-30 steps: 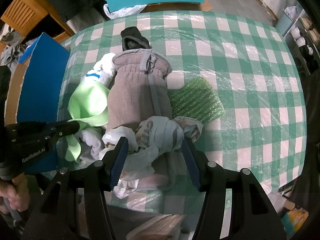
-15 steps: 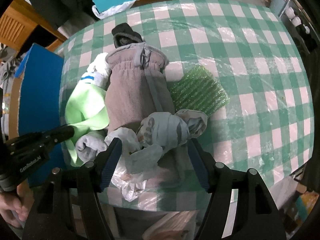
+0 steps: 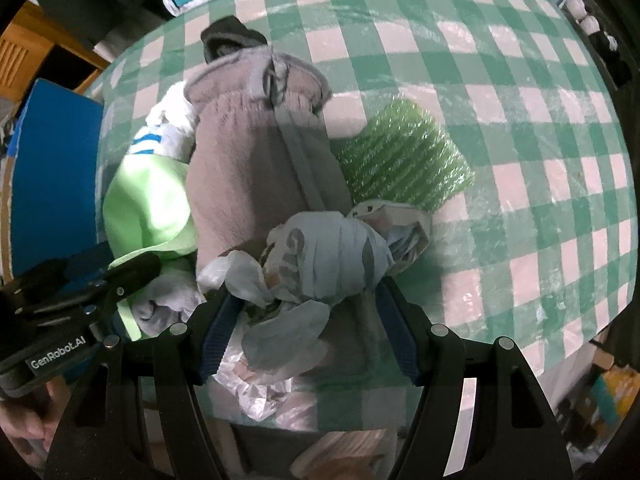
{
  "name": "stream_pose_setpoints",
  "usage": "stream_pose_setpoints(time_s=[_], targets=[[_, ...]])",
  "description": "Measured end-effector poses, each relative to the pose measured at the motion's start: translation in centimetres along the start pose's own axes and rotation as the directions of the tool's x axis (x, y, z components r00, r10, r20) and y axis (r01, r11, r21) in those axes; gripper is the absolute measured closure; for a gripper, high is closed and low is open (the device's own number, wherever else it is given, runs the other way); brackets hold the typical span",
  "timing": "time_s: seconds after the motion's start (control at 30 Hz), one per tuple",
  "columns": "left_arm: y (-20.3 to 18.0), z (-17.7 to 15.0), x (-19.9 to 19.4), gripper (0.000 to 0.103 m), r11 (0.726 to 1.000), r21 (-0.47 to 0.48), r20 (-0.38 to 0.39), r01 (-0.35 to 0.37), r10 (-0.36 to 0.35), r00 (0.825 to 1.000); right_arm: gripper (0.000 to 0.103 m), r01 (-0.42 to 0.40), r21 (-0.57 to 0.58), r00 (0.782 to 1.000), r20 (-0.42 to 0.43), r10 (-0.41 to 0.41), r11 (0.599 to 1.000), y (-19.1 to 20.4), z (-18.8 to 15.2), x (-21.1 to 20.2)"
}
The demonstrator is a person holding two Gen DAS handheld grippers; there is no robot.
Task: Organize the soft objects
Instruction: 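Grasp the light green cloth with the left tool while the right tool grasps the grey-white cloth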
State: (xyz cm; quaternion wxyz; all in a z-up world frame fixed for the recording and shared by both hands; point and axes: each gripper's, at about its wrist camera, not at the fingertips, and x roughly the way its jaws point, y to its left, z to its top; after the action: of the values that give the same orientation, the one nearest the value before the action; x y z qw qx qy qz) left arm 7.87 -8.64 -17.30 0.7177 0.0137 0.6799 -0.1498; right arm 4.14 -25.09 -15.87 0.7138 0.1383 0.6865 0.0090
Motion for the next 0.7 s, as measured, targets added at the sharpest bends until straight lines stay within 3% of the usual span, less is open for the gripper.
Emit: stream_pose_setpoints(time_s=[0.1,0.27,0.3,0.37,0.4,0.57,0.7], targets=[[0.2,0.0,0.4,0.039,1.0,-0.009,-0.009,0.012,-0.012,1.0,0.035,0.0,-0.005,1.0,-0.004,0.0,1.0,0.1,0.0,0.3],[0.1,-0.4,0.7,0.08,1.0,0.01,-0.031,0.03,-0.029,0.999,0.035,0.013,-0.039,1.0,0.012,-0.012,0.999,0.4,0.1,0.4],[0.0,-0.5,0.7,0.082,0.999,0.017,-0.032,0.03,-0.029,0.999,0.037,0.017,-0.049,1.0,0.016,-0.016,0.999,0.7,0.0,0.4],[-0.2,-0.7,0.6,0.09,0.999,0.032,-0.029,0.024,-0.023,0.999,0.051,0.02,-0.072,1.0,0.021,-0.018,0.997,1.0,0.0,0.5],[-0.4,-0.8,0.6,0.094,0.999,0.036,-0.028,0.025,-0.024,0.999,0.053,0.031,-0.083,0.999,0.023,-0.029,0.996,1.2,0.0,0.4],[-1.0,-1.0,-0.2,0.099,0.998,0.063,-0.011,0.025,-0.025,1.0,0.064,0.051,-0.12,0.998,0.048,-0.046,0.991,1.5,-0.4,-0.3],[-1.3,-1.3,-1.2,0.099,0.997,0.078,0.016,0.03,-0.032,0.999,0.066,0.063,-0.138,0.996,0.074,-0.053,0.988,1.7,-0.7,-1.4]])
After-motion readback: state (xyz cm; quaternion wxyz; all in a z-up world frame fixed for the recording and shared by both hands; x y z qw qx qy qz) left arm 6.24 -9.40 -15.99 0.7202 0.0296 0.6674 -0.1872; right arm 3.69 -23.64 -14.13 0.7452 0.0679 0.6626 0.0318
